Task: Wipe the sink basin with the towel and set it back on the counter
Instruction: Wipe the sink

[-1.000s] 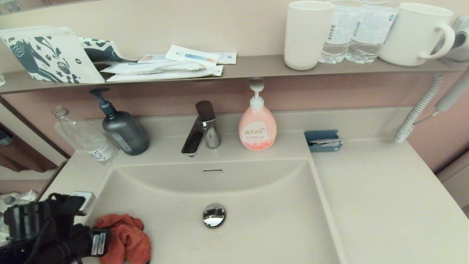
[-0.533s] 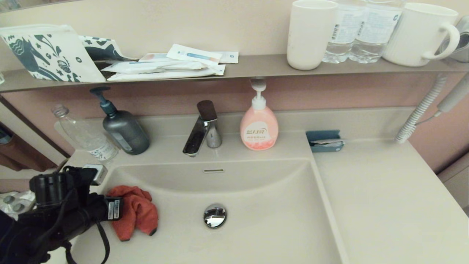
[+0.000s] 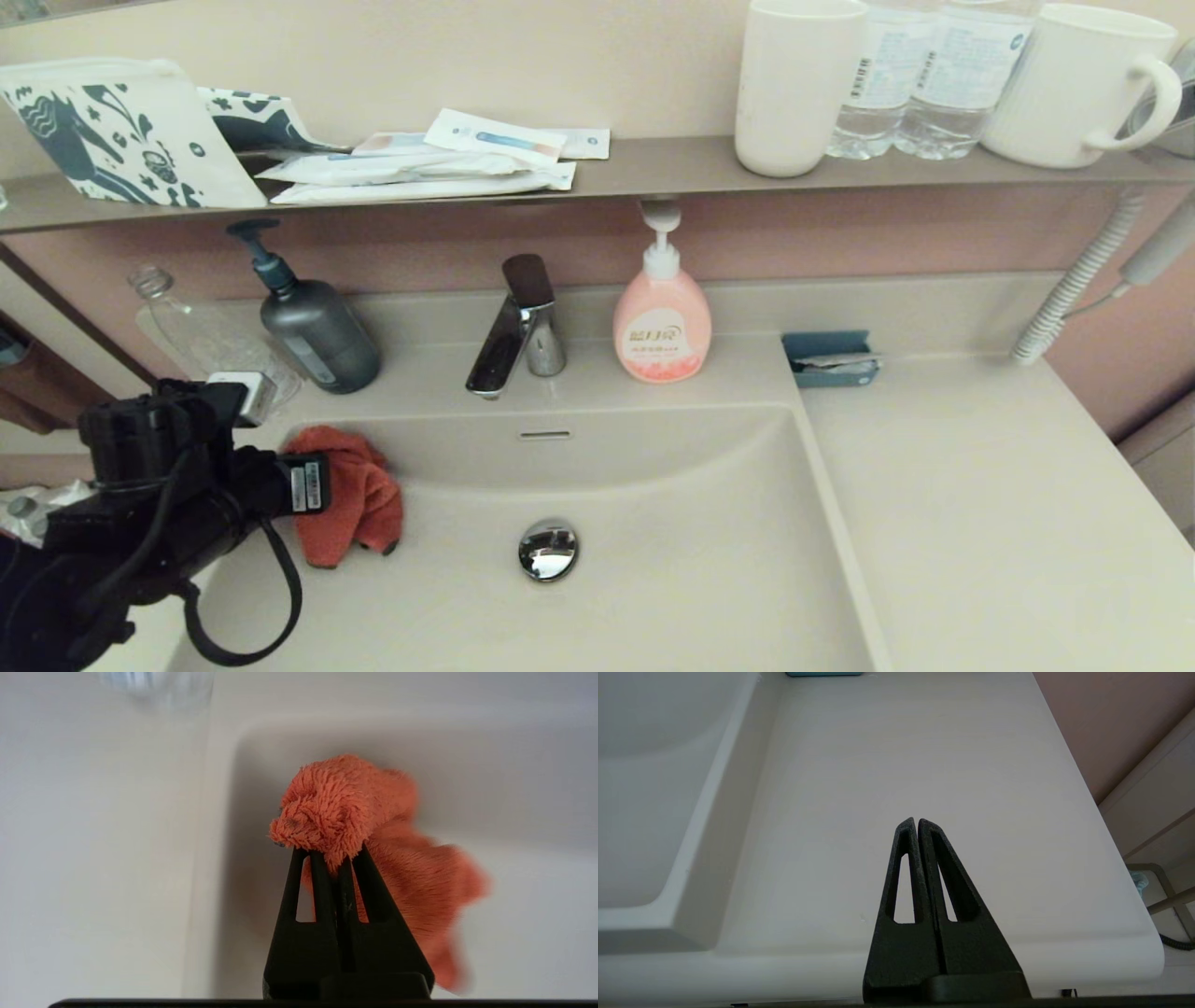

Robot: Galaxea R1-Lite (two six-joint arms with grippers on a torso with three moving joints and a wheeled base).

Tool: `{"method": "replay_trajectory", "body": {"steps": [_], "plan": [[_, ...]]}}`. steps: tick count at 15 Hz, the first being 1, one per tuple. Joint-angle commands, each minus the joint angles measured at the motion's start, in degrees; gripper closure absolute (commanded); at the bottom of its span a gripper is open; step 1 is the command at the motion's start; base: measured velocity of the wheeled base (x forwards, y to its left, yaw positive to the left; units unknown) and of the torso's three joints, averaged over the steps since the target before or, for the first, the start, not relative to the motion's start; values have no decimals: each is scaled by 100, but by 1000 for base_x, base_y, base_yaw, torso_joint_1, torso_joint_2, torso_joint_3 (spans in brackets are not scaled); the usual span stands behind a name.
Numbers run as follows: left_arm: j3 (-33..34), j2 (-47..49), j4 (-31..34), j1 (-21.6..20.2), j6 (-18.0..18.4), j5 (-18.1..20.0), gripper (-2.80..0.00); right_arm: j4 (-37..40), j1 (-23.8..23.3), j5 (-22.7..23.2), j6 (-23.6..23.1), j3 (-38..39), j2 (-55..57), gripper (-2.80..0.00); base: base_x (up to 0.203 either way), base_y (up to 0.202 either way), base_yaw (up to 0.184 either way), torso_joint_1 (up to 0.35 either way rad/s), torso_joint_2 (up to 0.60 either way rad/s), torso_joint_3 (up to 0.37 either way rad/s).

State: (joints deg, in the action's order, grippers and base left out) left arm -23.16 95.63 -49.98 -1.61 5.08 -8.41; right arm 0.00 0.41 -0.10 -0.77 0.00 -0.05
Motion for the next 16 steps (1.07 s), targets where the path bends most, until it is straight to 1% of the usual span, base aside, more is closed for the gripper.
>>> {"method": "replay_trajectory", "body": {"steps": [1, 3, 4, 5, 7, 9, 11, 14, 16], "plan": [[-227, -414, 44, 188, -97, -60, 0, 0, 2, 1, -2, -2, 5, 0, 0, 0, 0, 0, 0, 0], [-638, -525, 368, 332, -371, -233, 0, 0, 2, 0, -2, 0, 5, 0, 0, 0, 0, 0, 0, 0], [-795, -589, 573, 480, -624, -340, 0, 0, 2, 1, -2, -1, 5, 0, 0, 0, 0, 0, 0, 0], [-861, -616, 684, 657, -858, -467, 0, 0, 2, 1, -2, 0, 5, 0, 0, 0, 0, 0, 0, 0], [-853, -569, 733, 954, -1188, -711, 0, 0, 2, 1, -2, 0, 5, 0, 0, 0, 0, 0, 0, 0], [-871, -544, 731, 1178, -1637, -823, 0, 0, 2, 1, -2, 0, 5, 0, 0, 0, 0, 0, 0, 0], [-841, -475, 718, 1329, -1908, -842, 0, 0, 2, 1, -2, -8, 5, 0, 0, 0, 0, 0, 0, 0], [-818, -319, 669, 1498, -2519, -707, 0, 0, 2, 1, -2, 0, 5, 0, 0, 0, 0, 0, 0, 0], [-773, -157, 284, 1590, -2620, -687, 0, 0, 2, 1, -2, 0, 5, 0, 0, 0, 0, 0, 0, 0]]}}
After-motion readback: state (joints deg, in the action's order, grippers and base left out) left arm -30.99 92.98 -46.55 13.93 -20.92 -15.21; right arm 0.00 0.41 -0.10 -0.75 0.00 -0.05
